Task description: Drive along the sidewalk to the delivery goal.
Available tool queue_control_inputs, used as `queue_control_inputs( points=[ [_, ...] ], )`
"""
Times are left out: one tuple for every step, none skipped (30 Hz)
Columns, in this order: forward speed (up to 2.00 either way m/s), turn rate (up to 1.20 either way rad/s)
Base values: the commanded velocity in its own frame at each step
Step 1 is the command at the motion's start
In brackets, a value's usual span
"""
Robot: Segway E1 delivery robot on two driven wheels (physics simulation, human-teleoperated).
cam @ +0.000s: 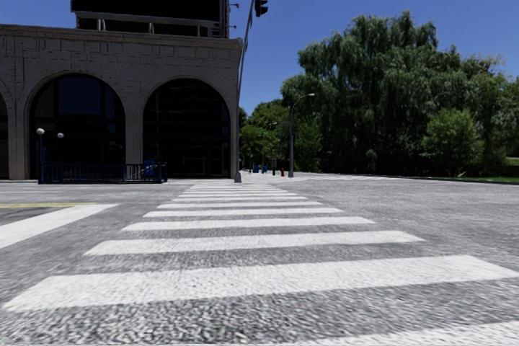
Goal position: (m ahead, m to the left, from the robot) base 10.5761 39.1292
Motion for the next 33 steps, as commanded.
queue_control_inputs(
  points=[
    [2.0, 0.0],
    [2.0, 0.0],
    [2.0, 0.0],
    [2.0, 0.01],
    [2.0, 0.01],
    [2.0, 0.1],
    [2.0, 0.17],
    [2.0, 0.17],
    [2.0, 0.21],
    [2.0, 0.22],
    [2.0, 0.23],
    [2.0, 0.23],
    [2.0, 0.25],
    [2.0, 0.26],
    [2.0, 0.26],
    [2.0, 0.26],
    [2.0, 0.26],
    [2.0, 0.26],
    [2.0, 0.37],
    [2.0, 0.37],
    [2.0, 0.48],
    [2.0, 0.51],
    [2.0, 0.51],
    [2.0, 0.5],
    [2.0, 0.32],
    [2.0, 0.14],
    [2.0, 0.14],
    [2.0, 0.0],
    [2.0, 0.0],
    [2.0, 0.0],
    [2.0, 0.0],
    [2.0, 0.0],
    [2.0, 0.0]
  ],
)
